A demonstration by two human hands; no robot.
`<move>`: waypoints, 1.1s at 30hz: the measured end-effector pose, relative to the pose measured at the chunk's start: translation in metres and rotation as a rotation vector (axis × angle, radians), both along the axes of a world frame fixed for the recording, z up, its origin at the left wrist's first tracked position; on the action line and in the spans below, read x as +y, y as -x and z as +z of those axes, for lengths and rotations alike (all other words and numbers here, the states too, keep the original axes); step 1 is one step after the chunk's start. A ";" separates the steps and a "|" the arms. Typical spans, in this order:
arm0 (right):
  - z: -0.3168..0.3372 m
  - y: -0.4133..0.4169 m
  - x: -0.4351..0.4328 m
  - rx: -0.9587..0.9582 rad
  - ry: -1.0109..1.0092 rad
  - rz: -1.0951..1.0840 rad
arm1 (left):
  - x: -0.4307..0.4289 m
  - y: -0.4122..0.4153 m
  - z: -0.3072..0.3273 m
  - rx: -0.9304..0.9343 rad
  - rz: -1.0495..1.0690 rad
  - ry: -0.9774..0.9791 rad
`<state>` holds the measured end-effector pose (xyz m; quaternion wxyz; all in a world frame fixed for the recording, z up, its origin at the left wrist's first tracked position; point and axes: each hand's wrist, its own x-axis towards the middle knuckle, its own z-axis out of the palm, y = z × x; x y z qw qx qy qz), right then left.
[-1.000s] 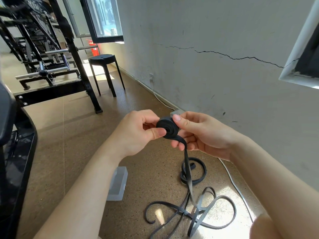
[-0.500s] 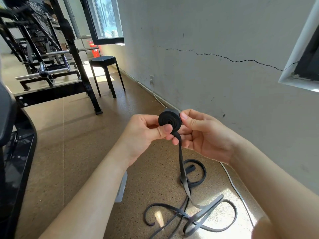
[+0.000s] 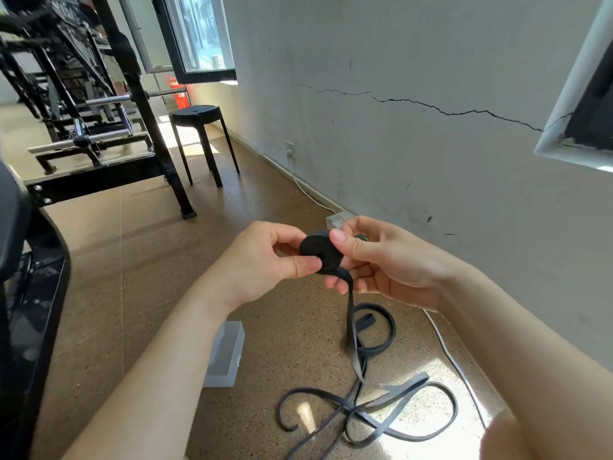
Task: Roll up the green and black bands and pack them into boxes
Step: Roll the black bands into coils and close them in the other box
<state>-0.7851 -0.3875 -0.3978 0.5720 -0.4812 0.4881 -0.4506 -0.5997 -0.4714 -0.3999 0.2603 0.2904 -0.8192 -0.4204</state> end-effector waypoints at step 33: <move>0.000 -0.017 -0.004 0.482 0.424 -0.355 | 0.004 0.005 0.005 -0.144 0.283 0.413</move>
